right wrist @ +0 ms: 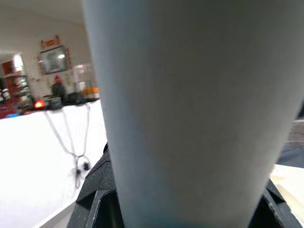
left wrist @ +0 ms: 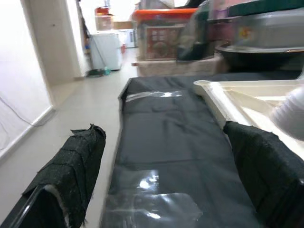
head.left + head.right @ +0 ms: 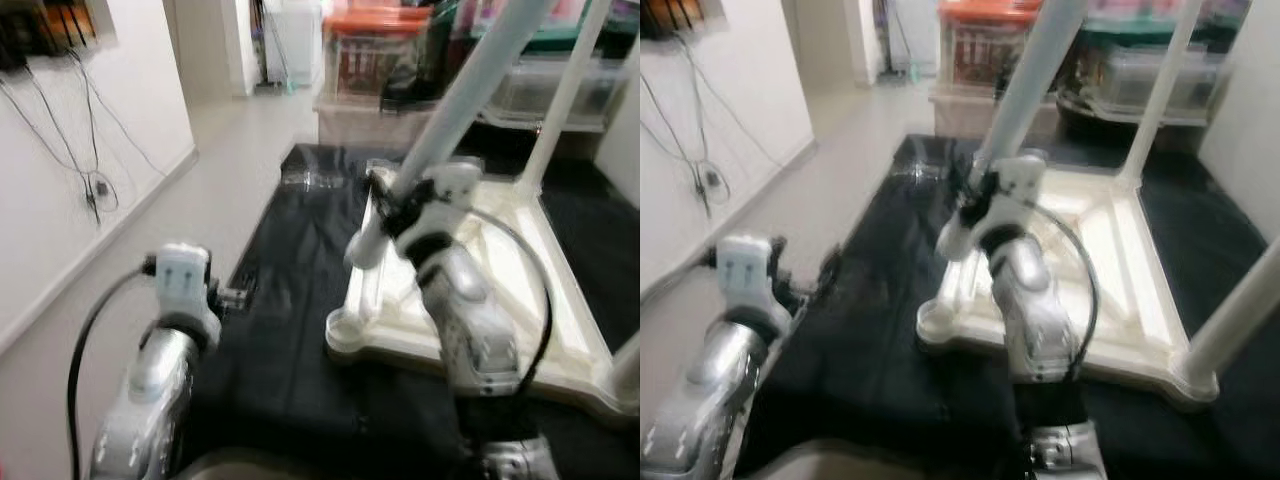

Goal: Building children table

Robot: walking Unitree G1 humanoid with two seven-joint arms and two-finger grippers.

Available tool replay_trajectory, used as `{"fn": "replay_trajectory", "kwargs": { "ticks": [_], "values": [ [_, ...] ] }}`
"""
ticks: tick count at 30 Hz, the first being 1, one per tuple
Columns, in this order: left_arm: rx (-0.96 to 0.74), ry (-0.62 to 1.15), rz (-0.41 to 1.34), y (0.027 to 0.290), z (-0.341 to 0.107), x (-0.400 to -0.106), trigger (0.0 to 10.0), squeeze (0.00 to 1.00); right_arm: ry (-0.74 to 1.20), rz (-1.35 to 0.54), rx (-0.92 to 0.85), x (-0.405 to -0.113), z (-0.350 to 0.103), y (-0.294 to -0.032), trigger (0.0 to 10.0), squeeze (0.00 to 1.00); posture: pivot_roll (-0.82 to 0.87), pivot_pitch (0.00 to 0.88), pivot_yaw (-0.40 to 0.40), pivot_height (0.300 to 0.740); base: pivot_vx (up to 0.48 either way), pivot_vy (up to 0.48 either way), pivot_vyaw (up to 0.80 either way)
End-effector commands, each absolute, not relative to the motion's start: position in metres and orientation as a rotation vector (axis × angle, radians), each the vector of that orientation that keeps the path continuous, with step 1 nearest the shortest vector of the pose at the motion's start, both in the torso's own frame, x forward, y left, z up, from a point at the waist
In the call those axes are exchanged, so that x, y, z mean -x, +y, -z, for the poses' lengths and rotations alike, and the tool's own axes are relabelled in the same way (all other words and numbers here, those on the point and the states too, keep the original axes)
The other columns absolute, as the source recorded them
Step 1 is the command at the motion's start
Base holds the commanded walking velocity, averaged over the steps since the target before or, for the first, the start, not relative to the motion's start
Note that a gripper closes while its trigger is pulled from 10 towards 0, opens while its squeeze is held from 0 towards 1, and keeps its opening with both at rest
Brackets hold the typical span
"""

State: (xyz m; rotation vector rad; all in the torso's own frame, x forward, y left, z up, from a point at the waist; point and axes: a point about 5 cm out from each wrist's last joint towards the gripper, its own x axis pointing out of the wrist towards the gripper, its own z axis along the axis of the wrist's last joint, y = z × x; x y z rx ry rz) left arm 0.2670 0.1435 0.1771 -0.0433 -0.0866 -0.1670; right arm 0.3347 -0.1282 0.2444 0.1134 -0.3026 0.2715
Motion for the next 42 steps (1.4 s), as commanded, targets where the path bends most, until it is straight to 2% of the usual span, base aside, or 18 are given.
{"fn": "replay_trajectory", "kwargs": {
  "ticks": [1,6,10,29,37,40,42],
  "values": [
    [0.040,-0.077,0.156,0.147,-0.176,-0.267,10.0,0.00,-0.309,-0.295,-0.127,-0.334,-0.246,-0.123,10.0,0.00,0.08,0.000,-0.020,0.740,0.000,0.000,0.00],
    [0.026,-0.083,0.169,0.145,-0.176,-0.267,10.0,0.00,-0.307,-0.301,-0.127,-0.333,-0.245,-0.120,10.0,0.00,0.08,0.000,-0.022,0.740,0.000,0.000,0.00],
    [-0.029,-0.078,0.183,0.143,-0.174,-0.267,10.0,0.00,-0.307,-0.310,-0.125,-0.332,-0.245,-0.118,10.0,0.00,0.08,0.000,-0.021,0.740,0.000,-0.458,0.00],
    [0.026,-0.075,0.172,0.146,-0.176,-0.267,10.0,0.00,-0.316,-0.317,-0.119,-0.333,-0.247,-0.117,10.0,0.00,0.08,0.003,-0.024,0.740,0.000,-0.024,0.00],
    [0.035,-0.053,0.173,0.145,-0.172,-0.264,10.0,0.00,-0.329,-0.335,-0.108,-0.340,-0.256,-0.123,10.0,0.00,0.08,0.017,-0.020,0.740,0.000,0.254,0.00],
    [0.029,-0.041,0.186,0.142,-0.170,-0.261,10.0,0.00,-0.328,-0.376,-0.105,-0.346,-0.259,-0.128,10.0,0.00,0.09,0.028,-0.021,0.740,0.000,0.000,0.00],
    [0.038,-0.022,0.258,0.133,-0.165,-0.252,10.0,0.00,-0.282,-0.451,-0.109,-0.354,-0.256,-0.138,10.0,0.00,0.09,0.051,-0.021,0.740,0.000,0.000,0.00]
  ]
}}
